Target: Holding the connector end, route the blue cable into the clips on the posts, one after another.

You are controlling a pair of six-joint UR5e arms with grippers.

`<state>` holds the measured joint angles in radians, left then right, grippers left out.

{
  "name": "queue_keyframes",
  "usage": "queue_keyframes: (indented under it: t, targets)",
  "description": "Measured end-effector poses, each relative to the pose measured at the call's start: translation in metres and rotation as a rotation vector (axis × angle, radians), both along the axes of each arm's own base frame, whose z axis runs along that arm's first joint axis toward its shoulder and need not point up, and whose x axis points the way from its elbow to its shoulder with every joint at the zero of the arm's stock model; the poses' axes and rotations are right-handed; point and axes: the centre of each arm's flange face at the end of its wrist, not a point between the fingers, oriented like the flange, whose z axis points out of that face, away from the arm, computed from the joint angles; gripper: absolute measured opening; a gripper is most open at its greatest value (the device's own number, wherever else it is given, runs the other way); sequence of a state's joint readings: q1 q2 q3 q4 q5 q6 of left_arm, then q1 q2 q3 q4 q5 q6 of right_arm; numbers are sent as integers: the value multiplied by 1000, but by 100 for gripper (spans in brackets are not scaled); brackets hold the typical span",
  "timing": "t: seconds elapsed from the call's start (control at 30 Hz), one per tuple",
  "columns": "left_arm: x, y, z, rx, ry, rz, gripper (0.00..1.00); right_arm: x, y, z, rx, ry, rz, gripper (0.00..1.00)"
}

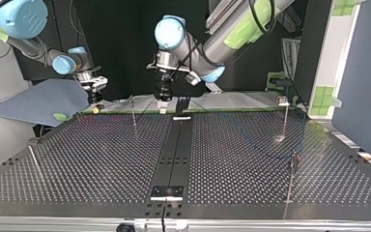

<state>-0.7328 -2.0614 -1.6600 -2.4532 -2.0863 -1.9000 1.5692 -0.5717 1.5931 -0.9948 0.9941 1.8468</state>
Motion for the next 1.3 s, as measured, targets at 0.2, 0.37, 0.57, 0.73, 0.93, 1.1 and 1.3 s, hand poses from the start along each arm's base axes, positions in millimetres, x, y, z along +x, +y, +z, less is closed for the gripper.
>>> queue_keyframes:
  t: [0.2, 0.37, 0.57, 0.73, 0.93, 1.1, 1.3]
  targets:
    - [-14, 13, 12, -16, -14, 11, 100, 0, 0, 0, -5, 10, -5, 0]
    - [-27, 27, 21, -12, -16, 16, 100, -6, -2, 1, -9, 41, -47, 0]
    - [-44, 43, 29, 0, -17, 19, 100, -12, -7, 24, -25, 92, -79, 0]
    - [-59, 56, 35, 0, -18, 20, 100, -12, -9, 51, -47, 138, -84, 0]
    - [-76, 72, 41, 3, -16, 19, 100, -14, 2, 72, -42, 186, -85, 0]
    - [-89, 83, 44, 11, -15, 19, 100, -13, 18, 84, -22, 226, -94, 0]
    - [-108, 98, 48, 13, -13, 18, 100, -10, 22, 113, -43, 240, -100, 0]
